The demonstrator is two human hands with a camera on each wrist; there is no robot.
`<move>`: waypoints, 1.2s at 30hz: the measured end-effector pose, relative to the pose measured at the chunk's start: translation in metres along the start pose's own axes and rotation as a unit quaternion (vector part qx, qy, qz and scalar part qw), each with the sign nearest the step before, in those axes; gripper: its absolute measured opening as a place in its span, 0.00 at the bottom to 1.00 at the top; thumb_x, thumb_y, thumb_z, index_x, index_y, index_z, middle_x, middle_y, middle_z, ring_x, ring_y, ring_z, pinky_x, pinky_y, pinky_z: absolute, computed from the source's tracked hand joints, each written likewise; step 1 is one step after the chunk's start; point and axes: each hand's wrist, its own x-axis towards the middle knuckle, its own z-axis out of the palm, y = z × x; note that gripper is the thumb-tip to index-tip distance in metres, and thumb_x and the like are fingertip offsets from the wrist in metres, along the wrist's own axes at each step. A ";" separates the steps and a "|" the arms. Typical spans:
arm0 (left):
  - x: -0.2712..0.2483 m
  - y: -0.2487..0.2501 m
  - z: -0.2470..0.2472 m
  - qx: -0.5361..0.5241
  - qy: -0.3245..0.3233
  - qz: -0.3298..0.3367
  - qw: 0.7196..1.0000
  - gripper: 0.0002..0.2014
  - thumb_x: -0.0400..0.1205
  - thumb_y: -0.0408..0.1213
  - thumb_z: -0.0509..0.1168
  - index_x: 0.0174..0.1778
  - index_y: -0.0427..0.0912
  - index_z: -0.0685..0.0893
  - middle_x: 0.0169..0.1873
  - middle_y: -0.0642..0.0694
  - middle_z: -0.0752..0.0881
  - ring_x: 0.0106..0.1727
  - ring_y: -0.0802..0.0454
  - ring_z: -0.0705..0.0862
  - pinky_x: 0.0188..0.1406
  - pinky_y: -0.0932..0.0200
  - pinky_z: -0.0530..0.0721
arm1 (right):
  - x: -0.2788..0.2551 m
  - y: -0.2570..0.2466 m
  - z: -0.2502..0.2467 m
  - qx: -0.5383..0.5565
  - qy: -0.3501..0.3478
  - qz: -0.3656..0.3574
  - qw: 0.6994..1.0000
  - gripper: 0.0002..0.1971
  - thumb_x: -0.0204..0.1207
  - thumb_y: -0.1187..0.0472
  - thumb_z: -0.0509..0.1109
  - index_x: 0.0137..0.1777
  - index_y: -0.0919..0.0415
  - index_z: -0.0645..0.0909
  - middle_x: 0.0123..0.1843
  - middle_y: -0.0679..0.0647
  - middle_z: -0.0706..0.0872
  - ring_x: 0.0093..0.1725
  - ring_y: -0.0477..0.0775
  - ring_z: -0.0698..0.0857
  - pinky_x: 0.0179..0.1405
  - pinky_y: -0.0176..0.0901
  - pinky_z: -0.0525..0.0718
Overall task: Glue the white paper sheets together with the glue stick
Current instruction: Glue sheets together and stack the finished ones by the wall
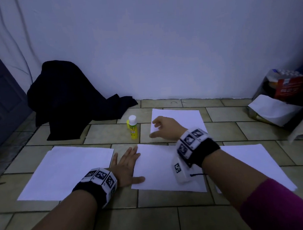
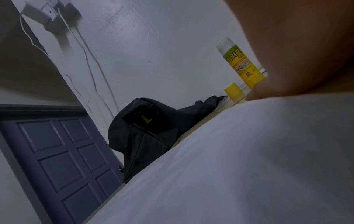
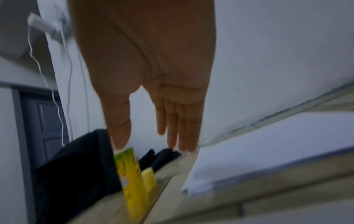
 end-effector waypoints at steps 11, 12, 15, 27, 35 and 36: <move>-0.001 0.000 -0.002 0.002 -0.012 0.002 1.000 0.52 0.73 0.70 0.55 0.85 0.46 0.41 0.83 0.53 0.31 0.83 0.55 0.32 0.79 0.40 0.31 | -0.109 0.110 -0.059 -0.223 -0.128 0.250 0.933 0.61 0.58 0.40 0.83 0.83 0.57 0.48 0.82 0.56 0.63 0.78 0.58 0.67 0.71 0.53 0.72; -0.001 0.001 -0.002 0.002 -0.011 0.001 1.000 0.50 0.76 0.68 0.58 0.85 0.46 0.41 0.83 0.52 0.31 0.83 0.55 0.32 0.79 0.40 0.31 | -0.115 0.119 -0.057 -0.239 -0.127 0.263 0.926 0.65 0.56 0.39 0.83 0.84 0.58 0.45 0.83 0.56 0.58 0.80 0.58 0.63 0.74 0.55 0.70; -0.002 0.003 -0.003 0.007 -0.015 -0.001 1.000 0.57 0.67 0.76 0.52 0.85 0.46 0.41 0.83 0.52 0.31 0.83 0.54 0.32 0.80 0.39 0.32 | -0.125 0.142 -0.050 -0.264 -0.121 0.280 0.915 0.68 0.54 0.38 0.84 0.83 0.61 0.42 0.83 0.57 0.52 0.82 0.58 0.56 0.77 0.59 0.67; -0.003 0.007 -0.002 0.015 -0.018 -0.017 1.000 0.55 0.65 0.71 0.48 0.85 0.45 0.41 0.83 0.51 0.31 0.83 0.53 0.32 0.80 0.40 0.33 | -0.138 0.162 -0.047 -0.200 -0.063 0.231 0.950 0.52 0.64 0.48 0.82 0.81 0.59 0.53 0.76 0.54 0.70 0.73 0.55 0.73 0.70 0.45 0.71; -0.004 0.009 -0.003 0.018 -0.020 -0.018 0.999 0.49 0.79 0.67 0.57 0.85 0.45 0.39 0.83 0.50 0.30 0.83 0.52 0.31 0.80 0.40 0.32 | -0.147 0.171 -0.052 -0.156 -0.082 0.222 0.959 0.49 0.75 0.42 0.71 0.85 0.54 0.43 0.86 0.55 0.44 0.84 0.55 0.54 0.79 0.45 0.56; -0.004 0.009 -0.003 0.019 -0.019 -0.017 1.000 0.47 0.81 0.65 0.57 0.85 0.45 0.39 0.83 0.50 0.30 0.83 0.52 0.31 0.80 0.40 0.32 | -0.148 0.172 -0.053 -0.145 -0.079 0.219 0.962 0.47 0.76 0.41 0.69 0.85 0.54 0.43 0.86 0.55 0.44 0.84 0.55 0.54 0.79 0.45 0.56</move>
